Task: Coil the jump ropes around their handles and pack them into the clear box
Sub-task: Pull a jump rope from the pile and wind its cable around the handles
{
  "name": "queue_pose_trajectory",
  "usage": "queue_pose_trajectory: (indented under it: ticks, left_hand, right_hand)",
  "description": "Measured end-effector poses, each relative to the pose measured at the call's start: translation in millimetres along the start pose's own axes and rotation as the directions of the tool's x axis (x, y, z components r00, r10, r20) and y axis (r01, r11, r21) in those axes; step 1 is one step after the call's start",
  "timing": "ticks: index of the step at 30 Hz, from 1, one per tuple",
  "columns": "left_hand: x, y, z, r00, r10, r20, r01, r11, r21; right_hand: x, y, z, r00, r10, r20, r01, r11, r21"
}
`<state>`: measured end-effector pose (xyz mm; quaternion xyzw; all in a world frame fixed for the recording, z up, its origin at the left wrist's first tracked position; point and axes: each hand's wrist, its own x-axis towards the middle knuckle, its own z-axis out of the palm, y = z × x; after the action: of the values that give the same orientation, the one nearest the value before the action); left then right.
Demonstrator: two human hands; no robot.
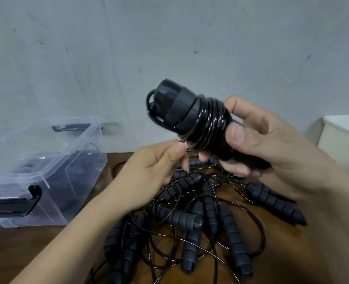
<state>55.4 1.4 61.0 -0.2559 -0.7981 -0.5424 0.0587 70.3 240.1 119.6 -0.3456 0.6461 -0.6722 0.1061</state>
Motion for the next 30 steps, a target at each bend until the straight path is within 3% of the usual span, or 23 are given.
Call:
queue_pose_trajectory:
  ticks: [3, 5, 10, 15, 19, 23, 27, 30]
  left_hand:
    - [-2.4, 4.9, 11.2, 0.999, 0.006, 0.035, -0.012, 0.981, 0.192]
    - [-5.2, 10.6, 13.8, 0.998, 0.051, 0.032, -0.060, 0.921, 0.385]
    - [-9.5, 29.2, 0.8, 0.995, 0.100, 0.005, -0.086, 0.826, 0.557]
    - [-15.2, 41.2, -22.2, 0.977, 0.213, -0.018, -0.152, 0.751, 0.643]
    - [-19.1, 50.9, -34.8, 0.980, 0.199, -0.023, -0.152, 0.812, 0.563]
    - [-21.2, 51.7, -39.0, 0.992, 0.127, -0.007, -0.113, 0.901, 0.419]
    - [-20.9, 49.1, -43.5, 0.992, 0.122, 0.035, -0.126, 0.982, 0.141]
    - [-16.0, 42.4, -45.5, 0.988, 0.149, 0.036, -0.148, 0.988, -0.039]
  right_hand:
    - [2.0, 1.1, 0.5, 0.967, -0.044, -0.249, 0.024, 0.996, -0.083]
    - [5.6, 4.4, 0.2, 0.940, -0.053, -0.338, 0.003, 0.989, -0.146]
    - [8.4, 10.8, -0.8, 0.919, -0.072, -0.388, -0.091, 0.918, -0.387]
    - [10.6, 14.5, -0.6, 0.932, 0.032, -0.362, -0.225, 0.834, -0.503]
    - [11.2, 17.1, 5.9, 0.949, 0.242, -0.203, -0.315, 0.783, -0.537]
    - [6.9, 16.9, 11.1, 0.918, 0.396, -0.012, -0.341, 0.776, -0.530]
    - [2.1, 12.3, 5.5, 0.893, 0.420, 0.162, -0.341, 0.866, -0.366]
    - [-0.8, 8.8, 2.5, 0.890, 0.346, 0.296, -0.269, 0.924, -0.271]
